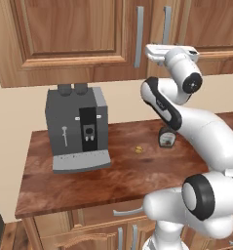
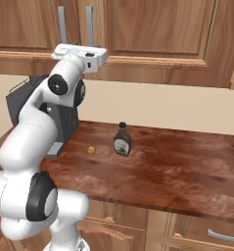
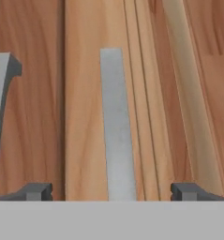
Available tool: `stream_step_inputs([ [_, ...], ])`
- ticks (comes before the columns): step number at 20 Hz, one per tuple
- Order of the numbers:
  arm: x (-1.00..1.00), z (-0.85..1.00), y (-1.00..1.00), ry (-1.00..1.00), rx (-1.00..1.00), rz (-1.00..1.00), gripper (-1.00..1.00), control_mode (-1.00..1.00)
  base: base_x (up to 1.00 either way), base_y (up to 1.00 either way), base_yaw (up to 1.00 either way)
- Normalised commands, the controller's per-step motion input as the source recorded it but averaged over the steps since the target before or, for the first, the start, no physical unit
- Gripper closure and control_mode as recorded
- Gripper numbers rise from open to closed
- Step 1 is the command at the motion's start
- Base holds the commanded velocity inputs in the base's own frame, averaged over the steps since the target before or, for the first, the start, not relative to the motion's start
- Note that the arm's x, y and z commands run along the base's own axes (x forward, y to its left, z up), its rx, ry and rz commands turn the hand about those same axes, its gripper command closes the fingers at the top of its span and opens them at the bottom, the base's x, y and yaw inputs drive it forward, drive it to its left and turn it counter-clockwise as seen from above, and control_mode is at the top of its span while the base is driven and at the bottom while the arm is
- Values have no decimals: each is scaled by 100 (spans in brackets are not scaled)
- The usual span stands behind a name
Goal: Pick the pan from the cabinet and place it on the stove. Then turn on the stove burner for the pan.
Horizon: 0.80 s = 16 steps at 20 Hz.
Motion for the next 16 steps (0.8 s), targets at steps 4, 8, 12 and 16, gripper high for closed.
stream_step_inputs([
  [4,29,0,0,0,0,0,-100,-100,0,0,0],
  [8,30,0,0,0,0,0,-100,-100,0,0,0],
  [12,34,0,0,0,0,1,100,-100,0,0,0],
  [16,39,-2,6,1,0,1,100,-100,0,0,0],
])
